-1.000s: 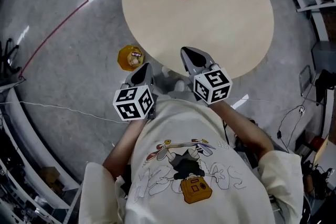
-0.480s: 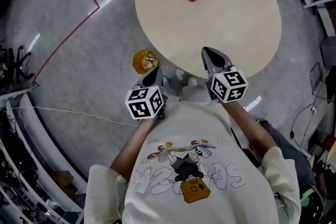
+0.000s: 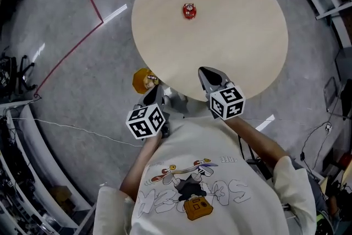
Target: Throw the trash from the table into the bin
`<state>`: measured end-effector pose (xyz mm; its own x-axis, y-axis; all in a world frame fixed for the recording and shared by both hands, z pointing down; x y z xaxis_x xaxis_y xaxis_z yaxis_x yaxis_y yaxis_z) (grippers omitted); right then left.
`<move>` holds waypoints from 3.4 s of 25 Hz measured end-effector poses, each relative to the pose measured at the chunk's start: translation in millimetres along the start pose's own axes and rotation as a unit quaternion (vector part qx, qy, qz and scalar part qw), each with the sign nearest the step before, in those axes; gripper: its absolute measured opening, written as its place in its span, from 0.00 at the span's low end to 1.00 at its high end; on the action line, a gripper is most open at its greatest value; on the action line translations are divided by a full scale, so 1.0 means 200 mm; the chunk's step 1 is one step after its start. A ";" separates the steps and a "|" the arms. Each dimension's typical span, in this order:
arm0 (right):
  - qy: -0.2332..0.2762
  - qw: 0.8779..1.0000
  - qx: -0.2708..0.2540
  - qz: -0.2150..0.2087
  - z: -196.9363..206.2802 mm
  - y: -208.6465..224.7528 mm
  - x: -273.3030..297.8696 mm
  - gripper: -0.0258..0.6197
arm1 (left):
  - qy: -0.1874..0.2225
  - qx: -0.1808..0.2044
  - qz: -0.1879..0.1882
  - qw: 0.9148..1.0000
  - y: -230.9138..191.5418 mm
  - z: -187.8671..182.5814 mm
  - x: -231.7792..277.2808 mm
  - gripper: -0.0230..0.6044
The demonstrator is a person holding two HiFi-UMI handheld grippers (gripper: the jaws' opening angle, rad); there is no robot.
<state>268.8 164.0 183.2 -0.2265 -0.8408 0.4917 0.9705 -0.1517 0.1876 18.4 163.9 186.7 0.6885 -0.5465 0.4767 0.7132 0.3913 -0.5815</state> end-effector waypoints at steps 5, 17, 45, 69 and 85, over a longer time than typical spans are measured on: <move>-0.012 1.000 -0.008 -0.020 0.02 0.20 0.14 0.14 | 0.013 -0.023 0.004 1.000 0.12 0.05 0.14 0.05; -0.015 0.998 -0.064 0.009 -0.08 0.48 0.79 0.41 | 0.062 -0.044 -0.046 0.996 0.23 0.08 0.16 0.05; -0.095 0.986 -0.092 0.105 -0.06 0.71 1.84 0.54 | 0.090 -0.115 -0.121 0.982 0.09 0.11 0.05 0.05; -0.073 0.984 -0.133 0.096 -0.08 0.56 1.73 0.49 | 0.100 -0.120 -0.113 0.981 0.07 0.16 0.01 0.05; -0.063 0.976 -0.207 -0.028 0.03 -0.01 1.42 0.48 | 0.138 -0.133 -0.124 0.974 0.00 0.18 -0.12 0.05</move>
<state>201.8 -71.2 328.2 -0.2625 -0.7592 0.5955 0.9013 -0.4134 -0.1297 6.1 204.2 198.9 0.4114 -0.7922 0.4507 0.7688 0.0360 -0.6384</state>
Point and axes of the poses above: the fingertips, and each gripper's own axes: x forward along the fingers, y to its right, z out of its underside, the point moved 10 cm from there along -x, backward along the fingers, and after that the axes turned 13 degrees about z, right-handed, at the moved point
